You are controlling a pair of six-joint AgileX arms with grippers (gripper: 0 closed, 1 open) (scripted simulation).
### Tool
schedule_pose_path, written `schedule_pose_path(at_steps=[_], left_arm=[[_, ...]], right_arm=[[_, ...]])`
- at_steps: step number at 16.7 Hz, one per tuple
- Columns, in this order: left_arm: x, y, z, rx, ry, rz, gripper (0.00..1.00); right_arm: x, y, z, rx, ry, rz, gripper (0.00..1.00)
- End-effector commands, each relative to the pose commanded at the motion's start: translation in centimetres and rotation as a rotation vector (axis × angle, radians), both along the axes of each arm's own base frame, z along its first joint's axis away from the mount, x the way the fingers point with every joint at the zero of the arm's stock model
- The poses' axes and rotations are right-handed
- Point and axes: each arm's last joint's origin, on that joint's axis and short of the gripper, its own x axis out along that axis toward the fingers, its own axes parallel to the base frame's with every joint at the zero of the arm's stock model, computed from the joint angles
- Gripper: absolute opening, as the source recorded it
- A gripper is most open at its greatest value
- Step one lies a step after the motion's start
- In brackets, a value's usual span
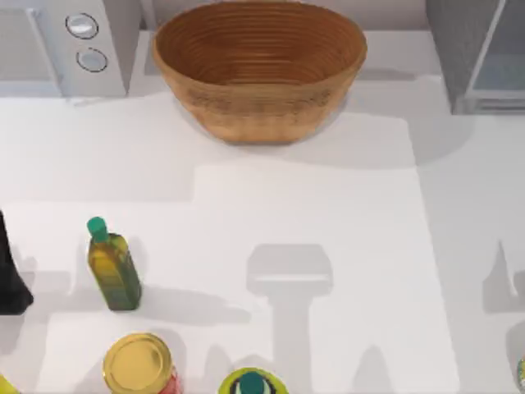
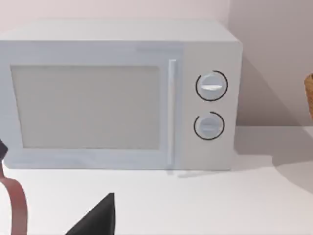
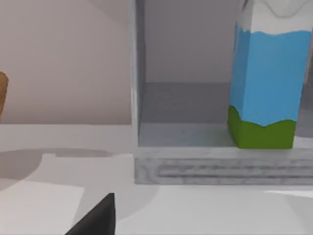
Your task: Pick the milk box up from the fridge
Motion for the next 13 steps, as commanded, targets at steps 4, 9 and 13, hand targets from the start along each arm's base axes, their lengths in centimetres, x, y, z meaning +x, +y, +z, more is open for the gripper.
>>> schedule_pose_path(at_steps=[4, 9, 13], left_arm=[[0.0, 0.0, 0.0, 0.000, 0.000, 0.000, 1.00], [0.0, 0.0, 0.0, 0.000, 0.000, 0.000, 1.00], [0.0, 0.0, 0.0, 0.000, 0.000, 0.000, 1.00]], right_arm=[[0.2, -0.1, 0.2, -0.001, -0.006, 0.002, 1.00], [1.8, -0.8, 1.8, -0.013, -0.044, 0.008, 1.00], [4.5, -2.4, 1.9, -0.018, -0.032, 0.008, 1.00]])
